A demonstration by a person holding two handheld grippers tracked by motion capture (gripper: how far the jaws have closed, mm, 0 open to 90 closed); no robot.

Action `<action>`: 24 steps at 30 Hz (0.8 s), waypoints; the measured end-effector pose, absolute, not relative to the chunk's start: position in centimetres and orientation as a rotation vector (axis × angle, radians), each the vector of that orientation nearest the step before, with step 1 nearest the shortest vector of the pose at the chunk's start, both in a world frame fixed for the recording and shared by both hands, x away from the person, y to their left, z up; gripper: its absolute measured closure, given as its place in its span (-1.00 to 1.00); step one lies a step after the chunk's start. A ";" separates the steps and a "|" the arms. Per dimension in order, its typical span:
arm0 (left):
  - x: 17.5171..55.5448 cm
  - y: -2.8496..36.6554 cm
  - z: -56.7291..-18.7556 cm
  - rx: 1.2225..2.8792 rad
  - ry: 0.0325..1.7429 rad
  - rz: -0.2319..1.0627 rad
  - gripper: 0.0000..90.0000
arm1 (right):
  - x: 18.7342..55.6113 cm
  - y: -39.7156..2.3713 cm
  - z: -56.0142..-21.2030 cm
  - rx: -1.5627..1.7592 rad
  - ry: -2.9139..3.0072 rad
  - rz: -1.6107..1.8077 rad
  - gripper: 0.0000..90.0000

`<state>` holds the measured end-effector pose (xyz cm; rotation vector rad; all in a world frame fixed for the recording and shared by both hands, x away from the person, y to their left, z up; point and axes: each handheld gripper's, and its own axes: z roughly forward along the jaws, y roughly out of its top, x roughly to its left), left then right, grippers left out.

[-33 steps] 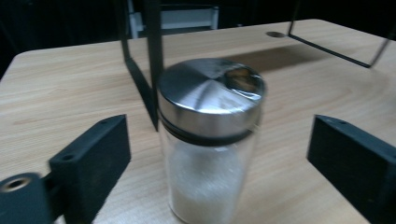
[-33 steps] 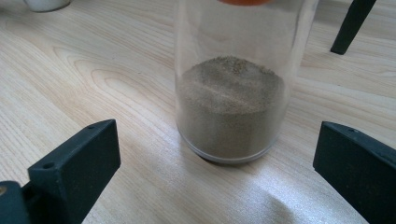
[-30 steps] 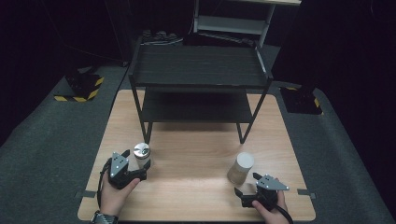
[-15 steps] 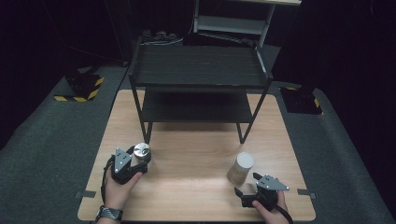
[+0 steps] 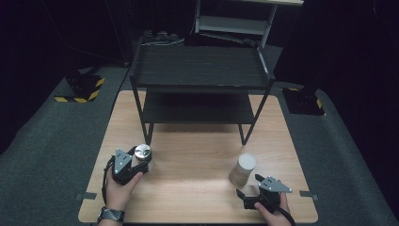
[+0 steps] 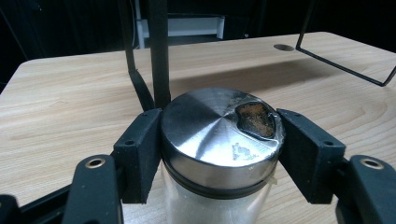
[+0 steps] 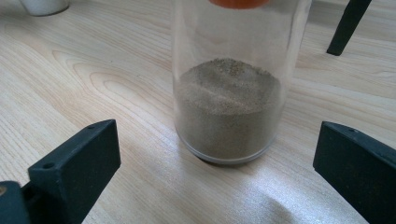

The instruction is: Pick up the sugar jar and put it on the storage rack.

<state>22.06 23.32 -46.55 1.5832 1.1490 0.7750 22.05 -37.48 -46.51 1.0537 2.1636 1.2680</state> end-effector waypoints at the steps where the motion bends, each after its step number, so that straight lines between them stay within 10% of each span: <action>1: 22.1 23.3 -46.6 1.575 1.152 0.770 -0.23 | 22.0 -37.5 -46.5 1.055 2.162 1.269 -0.98; 24: 21.4 23.4 -46.4 1.539 1.162 0.784 -0.22 | 22.2 -37.6 -46.5 1.065 2.169 1.275 -0.98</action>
